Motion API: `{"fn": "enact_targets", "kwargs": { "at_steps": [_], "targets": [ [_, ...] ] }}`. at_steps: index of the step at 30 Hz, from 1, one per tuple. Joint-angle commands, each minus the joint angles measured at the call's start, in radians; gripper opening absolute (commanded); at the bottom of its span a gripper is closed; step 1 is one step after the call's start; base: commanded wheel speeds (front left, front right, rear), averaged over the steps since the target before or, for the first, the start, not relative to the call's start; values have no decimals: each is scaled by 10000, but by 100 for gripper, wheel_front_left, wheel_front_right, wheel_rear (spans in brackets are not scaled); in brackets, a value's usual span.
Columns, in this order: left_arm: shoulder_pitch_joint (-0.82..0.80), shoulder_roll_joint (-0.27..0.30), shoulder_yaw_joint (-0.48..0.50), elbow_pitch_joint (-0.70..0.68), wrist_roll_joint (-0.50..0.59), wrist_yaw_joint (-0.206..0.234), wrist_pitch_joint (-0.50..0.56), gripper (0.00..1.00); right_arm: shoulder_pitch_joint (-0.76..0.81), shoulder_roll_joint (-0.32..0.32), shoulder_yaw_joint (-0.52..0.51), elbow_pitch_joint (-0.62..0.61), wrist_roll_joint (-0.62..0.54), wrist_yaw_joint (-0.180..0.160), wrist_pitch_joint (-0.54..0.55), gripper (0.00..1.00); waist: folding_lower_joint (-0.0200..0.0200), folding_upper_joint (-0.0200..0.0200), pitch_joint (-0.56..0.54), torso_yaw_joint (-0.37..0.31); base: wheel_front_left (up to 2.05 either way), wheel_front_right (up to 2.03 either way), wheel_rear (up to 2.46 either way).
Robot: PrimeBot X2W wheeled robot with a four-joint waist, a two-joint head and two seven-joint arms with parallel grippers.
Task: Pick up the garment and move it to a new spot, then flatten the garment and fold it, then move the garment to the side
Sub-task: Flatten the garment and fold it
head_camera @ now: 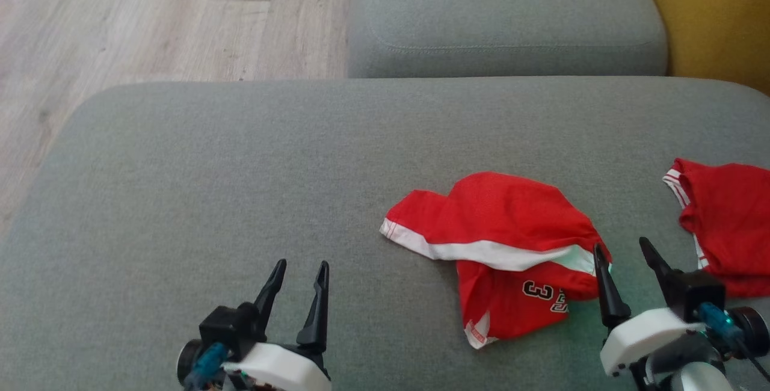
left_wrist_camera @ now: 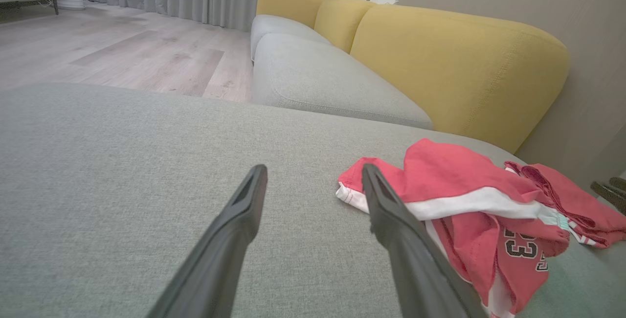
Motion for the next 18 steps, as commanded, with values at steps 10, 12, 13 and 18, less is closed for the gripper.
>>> {"fn": "enact_targets", "kwargs": {
  "at_steps": [10,12,13,18],
  "targets": [
    [84,44,698,-46,-45,34,-233,100,685,193,349,-1763,549,35,-66,100,-1,0,-415,55,0,0,0],
    [286,94,847,-85,-69,61,-250,100,795,194,377,-1825,763,35,-124,100,-1,0,-471,93,0,0,0],
    [382,124,922,-110,-74,79,-256,100,842,195,390,-1835,829,35,-144,100,-1,0,-494,106,0,0,0],
    [702,257,1277,-291,-37,123,-275,100,972,196,461,-1796,1037,35,-231,100,-1,0,-571,166,0,0,0]
  ]
}}
